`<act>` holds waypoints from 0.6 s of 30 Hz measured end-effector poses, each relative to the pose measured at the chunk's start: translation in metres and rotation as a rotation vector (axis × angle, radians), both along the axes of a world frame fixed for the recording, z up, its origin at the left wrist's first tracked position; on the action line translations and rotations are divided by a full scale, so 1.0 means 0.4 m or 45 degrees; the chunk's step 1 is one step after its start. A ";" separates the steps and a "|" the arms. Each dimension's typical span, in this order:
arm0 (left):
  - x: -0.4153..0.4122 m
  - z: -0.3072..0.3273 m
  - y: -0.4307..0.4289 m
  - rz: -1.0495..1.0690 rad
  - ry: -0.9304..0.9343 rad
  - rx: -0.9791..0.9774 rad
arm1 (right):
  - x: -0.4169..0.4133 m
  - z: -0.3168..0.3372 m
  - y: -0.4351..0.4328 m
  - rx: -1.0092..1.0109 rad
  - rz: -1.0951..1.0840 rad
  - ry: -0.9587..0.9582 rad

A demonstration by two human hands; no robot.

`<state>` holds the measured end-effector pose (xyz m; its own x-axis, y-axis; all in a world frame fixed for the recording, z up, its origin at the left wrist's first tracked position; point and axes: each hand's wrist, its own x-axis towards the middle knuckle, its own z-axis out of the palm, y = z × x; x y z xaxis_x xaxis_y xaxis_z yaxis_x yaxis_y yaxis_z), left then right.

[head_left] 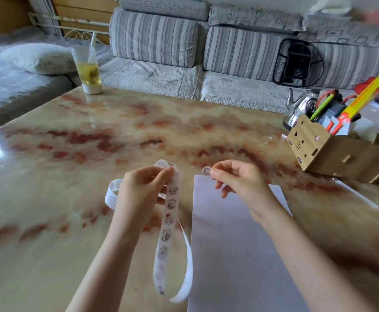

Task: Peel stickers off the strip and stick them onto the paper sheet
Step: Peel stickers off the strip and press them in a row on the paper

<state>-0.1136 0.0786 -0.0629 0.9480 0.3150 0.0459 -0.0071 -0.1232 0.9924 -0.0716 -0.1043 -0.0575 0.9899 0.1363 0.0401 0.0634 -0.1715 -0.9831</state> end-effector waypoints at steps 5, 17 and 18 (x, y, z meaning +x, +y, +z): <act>0.013 -0.026 -0.008 -0.035 0.064 0.091 | 0.075 -0.029 -0.046 -0.101 -0.094 0.210; 0.018 -0.067 -0.078 -0.196 0.256 0.193 | 0.127 -0.063 -0.008 -0.247 -0.037 0.289; 0.019 -0.074 -0.077 -0.194 0.255 0.229 | 0.127 -0.064 -0.008 -0.241 -0.033 0.289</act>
